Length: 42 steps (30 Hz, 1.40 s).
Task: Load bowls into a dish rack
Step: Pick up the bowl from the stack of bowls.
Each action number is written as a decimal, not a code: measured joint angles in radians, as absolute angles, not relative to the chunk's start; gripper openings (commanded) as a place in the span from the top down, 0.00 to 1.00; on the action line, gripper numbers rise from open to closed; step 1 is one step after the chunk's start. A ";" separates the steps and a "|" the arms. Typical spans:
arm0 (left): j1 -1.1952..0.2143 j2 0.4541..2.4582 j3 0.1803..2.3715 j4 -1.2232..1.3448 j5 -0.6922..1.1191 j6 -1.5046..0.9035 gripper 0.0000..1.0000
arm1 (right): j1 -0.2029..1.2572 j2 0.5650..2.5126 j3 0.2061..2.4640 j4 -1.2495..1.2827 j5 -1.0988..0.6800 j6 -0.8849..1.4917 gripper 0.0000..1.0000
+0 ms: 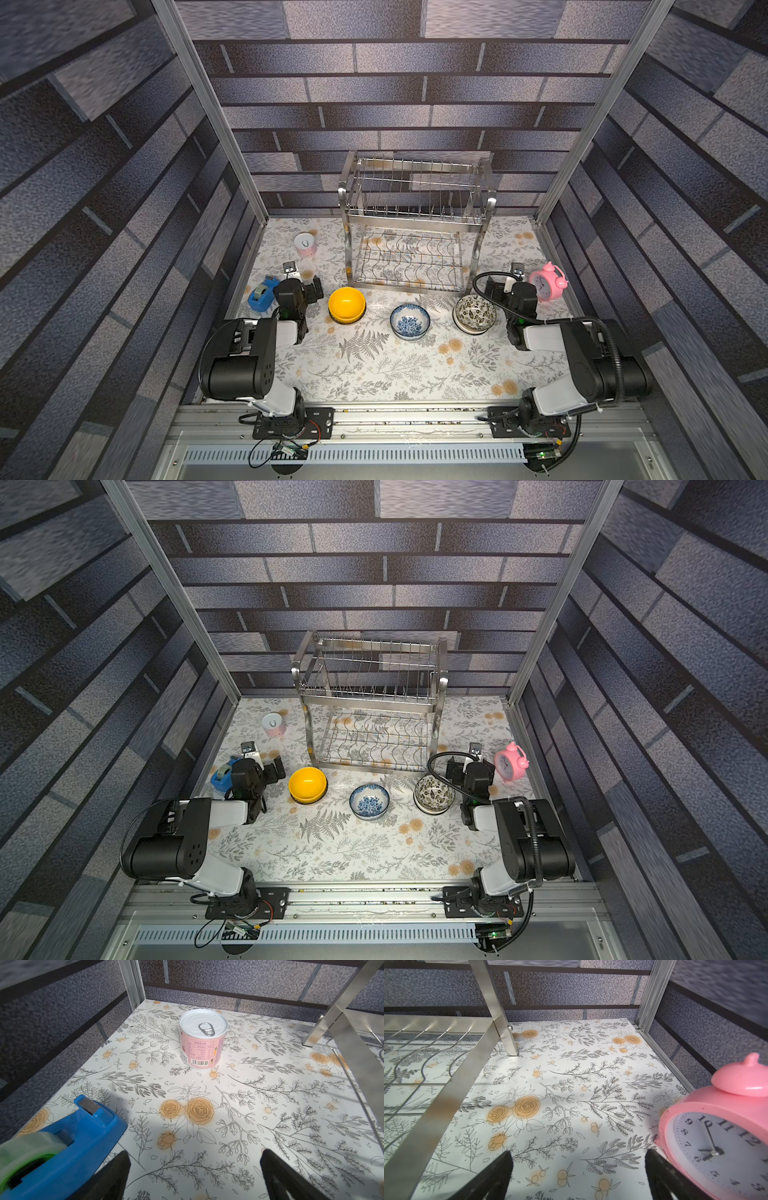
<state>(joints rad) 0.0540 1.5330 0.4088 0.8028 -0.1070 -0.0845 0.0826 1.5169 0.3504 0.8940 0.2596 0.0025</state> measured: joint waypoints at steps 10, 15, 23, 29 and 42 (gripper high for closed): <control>0.053 1.533 0.411 0.782 -0.198 -0.093 0.00 | 0.083 1.506 0.345 0.883 0.313 0.020 0.00; 0.053 1.533 0.411 0.773 -0.218 -0.097 0.00 | 0.090 1.428 0.308 0.857 0.336 0.022 0.00; 0.036 1.526 0.413 0.770 -0.245 -0.097 0.00 | 0.094 1.307 0.329 0.751 0.382 0.036 0.00; 0.003 1.394 0.479 0.581 -0.337 -0.101 0.00 | 0.094 1.259 0.385 0.587 0.402 0.060 0.00; -0.007 1.161 0.606 0.165 -0.331 -0.279 0.00 | 0.097 1.060 0.533 0.188 0.327 0.203 0.00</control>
<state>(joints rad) -0.0074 1.1614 0.6060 0.1646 -0.3305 -0.2787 0.0967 1.0599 0.5331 0.1883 0.3267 0.2031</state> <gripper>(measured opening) 0.996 0.999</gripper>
